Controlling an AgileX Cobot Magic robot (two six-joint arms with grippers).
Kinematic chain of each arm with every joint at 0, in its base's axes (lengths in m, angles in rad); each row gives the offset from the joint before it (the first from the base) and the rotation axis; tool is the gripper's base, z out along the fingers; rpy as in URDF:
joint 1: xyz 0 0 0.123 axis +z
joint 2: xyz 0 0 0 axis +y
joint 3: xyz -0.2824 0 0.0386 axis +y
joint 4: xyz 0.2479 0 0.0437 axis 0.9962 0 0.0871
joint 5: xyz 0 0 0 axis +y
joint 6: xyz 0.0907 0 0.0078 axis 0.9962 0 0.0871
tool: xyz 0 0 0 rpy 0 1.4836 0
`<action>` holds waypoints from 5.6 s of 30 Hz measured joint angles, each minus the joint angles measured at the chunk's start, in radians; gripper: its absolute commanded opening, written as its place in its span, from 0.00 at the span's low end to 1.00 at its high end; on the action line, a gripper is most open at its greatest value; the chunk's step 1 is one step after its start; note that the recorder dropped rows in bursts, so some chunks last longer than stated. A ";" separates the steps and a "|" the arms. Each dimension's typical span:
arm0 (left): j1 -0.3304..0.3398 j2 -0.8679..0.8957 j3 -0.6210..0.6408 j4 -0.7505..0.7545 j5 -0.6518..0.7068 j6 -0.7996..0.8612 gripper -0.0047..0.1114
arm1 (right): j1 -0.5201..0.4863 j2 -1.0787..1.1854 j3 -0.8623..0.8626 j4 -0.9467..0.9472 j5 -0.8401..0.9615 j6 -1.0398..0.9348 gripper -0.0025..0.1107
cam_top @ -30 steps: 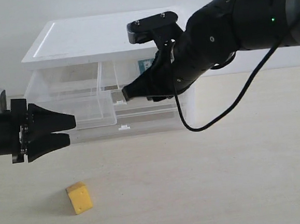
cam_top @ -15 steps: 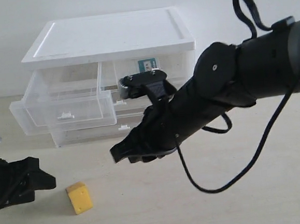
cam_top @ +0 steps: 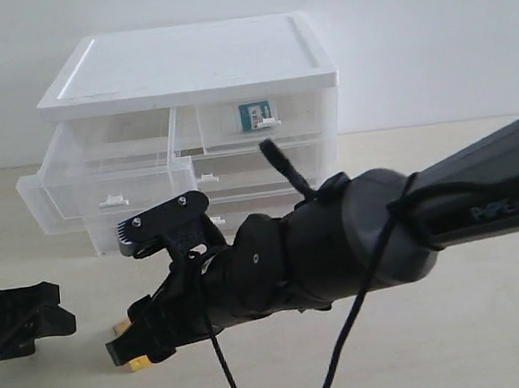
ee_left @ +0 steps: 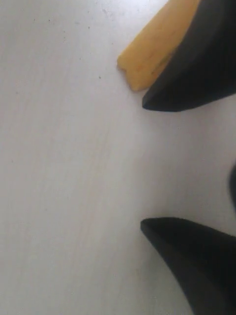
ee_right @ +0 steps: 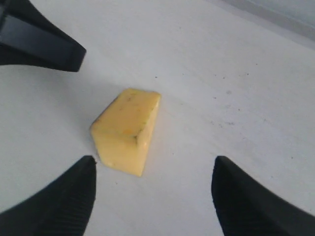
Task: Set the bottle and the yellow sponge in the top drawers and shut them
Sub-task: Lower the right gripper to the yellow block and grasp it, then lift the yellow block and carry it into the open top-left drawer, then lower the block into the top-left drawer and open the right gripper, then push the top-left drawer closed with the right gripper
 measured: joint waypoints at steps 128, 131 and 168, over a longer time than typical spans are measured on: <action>0.000 -0.345 0.140 -0.073 -0.155 0.045 0.55 | -0.062 0.007 -0.293 -0.237 -0.035 0.089 0.02; 0.000 -0.345 0.140 -0.073 -0.155 0.046 0.55 | -0.062 0.006 -0.314 -0.238 -0.059 0.088 0.02; 0.000 -0.345 0.140 -0.077 -0.132 0.050 0.55 | -0.137 0.116 -0.435 -0.224 -0.016 0.142 0.02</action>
